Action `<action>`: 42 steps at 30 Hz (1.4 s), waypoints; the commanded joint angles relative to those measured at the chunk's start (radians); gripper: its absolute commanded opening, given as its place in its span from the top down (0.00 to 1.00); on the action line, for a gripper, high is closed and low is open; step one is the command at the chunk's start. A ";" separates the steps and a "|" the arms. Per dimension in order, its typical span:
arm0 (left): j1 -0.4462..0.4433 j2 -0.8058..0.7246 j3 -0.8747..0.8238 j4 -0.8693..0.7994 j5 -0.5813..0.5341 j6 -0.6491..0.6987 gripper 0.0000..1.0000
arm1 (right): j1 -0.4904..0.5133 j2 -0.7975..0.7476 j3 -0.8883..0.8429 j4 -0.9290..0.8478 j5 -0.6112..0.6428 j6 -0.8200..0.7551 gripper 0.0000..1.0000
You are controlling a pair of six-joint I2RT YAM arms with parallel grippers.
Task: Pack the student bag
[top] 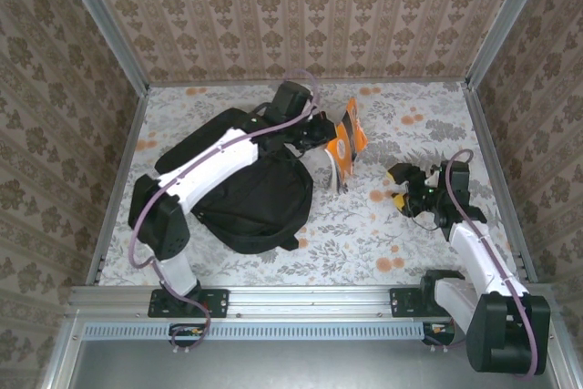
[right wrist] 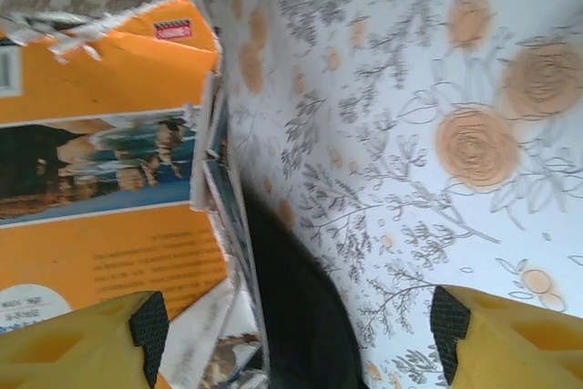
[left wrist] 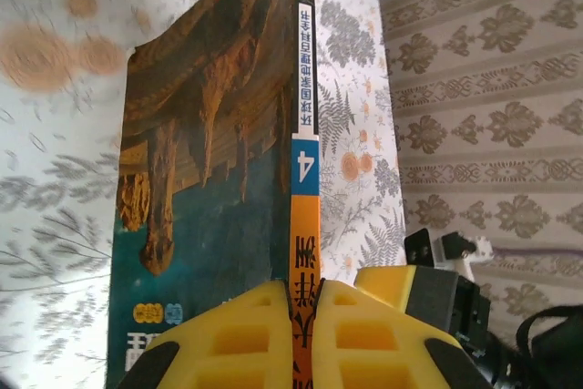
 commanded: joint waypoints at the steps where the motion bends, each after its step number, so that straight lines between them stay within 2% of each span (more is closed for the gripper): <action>1: 0.016 -0.107 -0.014 -0.037 -0.017 0.279 1.00 | 0.042 -0.036 0.058 -0.017 0.042 -0.095 0.19; 9: 0.040 -0.240 -0.021 -0.126 0.020 0.564 1.00 | 0.198 0.021 0.226 -0.045 0.087 -0.224 0.18; 13: 0.039 -0.308 -0.047 -0.146 0.001 0.687 1.00 | 0.221 0.083 0.335 -0.083 0.046 -0.251 0.18; 15: 0.039 -0.349 -0.084 -0.126 -0.020 0.734 1.00 | 0.221 0.124 0.382 -0.083 -0.004 -0.211 0.14; 18: 0.038 -0.407 -0.127 -0.103 -0.037 0.784 1.00 | 0.221 0.174 0.440 -0.028 -0.093 -0.106 0.13; 21: 0.040 -0.423 -0.126 -0.130 -0.045 0.813 1.00 | 0.223 0.179 0.456 0.074 -0.126 0.005 0.13; 23: 0.040 -0.427 -0.124 -0.149 -0.051 0.833 1.00 | 0.229 0.180 0.493 0.078 -0.134 0.003 0.13; 26: 0.042 -0.438 -0.124 -0.163 -0.046 0.866 1.00 | 0.240 0.194 0.584 -0.029 -0.121 -0.094 0.12; 28: 0.044 -0.444 -0.118 -0.172 -0.026 0.883 1.00 | 0.252 0.211 0.650 -0.113 -0.113 -0.242 0.10; 30: 0.054 -0.449 -0.107 -0.176 0.000 0.877 1.00 | 0.288 0.192 0.689 -0.221 0.031 -0.480 0.10; 31: 0.064 -0.450 -0.102 -0.175 0.020 0.861 1.00 | 0.301 0.176 0.669 -0.216 0.092 -0.560 0.12; 32: 0.077 -0.452 -0.096 -0.177 0.052 0.838 1.00 | 0.310 0.150 0.622 -0.155 0.129 -0.629 0.13; 36: 0.127 -0.475 -0.111 -0.141 0.200 0.780 1.00 | 0.317 0.060 0.383 0.249 0.106 -0.817 0.10; 38: 0.155 -0.489 -0.123 -0.125 0.272 0.762 1.00 | 0.317 0.075 0.380 0.256 0.149 -0.881 0.10; 42: 0.214 -0.504 -0.146 -0.102 0.452 0.732 1.00 | 0.318 0.154 0.410 0.286 0.076 -0.949 0.09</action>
